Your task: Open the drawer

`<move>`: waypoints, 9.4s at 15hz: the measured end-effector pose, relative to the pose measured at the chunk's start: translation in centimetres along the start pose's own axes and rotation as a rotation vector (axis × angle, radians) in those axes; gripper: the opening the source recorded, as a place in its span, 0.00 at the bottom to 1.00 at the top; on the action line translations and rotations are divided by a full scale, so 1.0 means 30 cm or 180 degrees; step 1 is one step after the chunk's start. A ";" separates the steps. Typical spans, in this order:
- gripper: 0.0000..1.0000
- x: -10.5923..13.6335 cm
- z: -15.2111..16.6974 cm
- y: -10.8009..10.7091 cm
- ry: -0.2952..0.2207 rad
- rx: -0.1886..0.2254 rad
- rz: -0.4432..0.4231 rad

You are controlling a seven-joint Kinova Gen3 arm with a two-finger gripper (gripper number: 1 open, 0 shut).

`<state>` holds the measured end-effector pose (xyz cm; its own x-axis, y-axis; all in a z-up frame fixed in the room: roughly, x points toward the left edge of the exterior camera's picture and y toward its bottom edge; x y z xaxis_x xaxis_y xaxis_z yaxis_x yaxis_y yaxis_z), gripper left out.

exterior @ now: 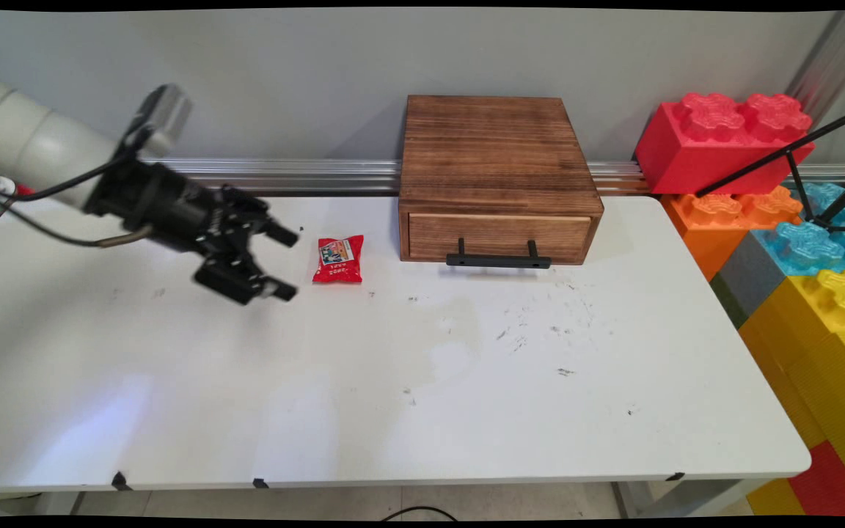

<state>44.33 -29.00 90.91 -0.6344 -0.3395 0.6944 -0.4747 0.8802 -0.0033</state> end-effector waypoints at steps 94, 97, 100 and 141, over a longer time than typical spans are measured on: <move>1.00 0.509 1.119 -0.199 -0.0776 0.0003 0.0706; 1.00 0.501 1.115 -0.166 -0.0765 -0.0020 0.0702; 1.00 0.492 1.111 -0.132 -0.0756 -0.0046 0.0693; 1.00 0.453 1.073 0.237 -0.0703 -0.0376 0.0512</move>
<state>12.69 -38.03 77.16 -0.8193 -0.2452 0.5183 -0.2912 0.9566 -0.0077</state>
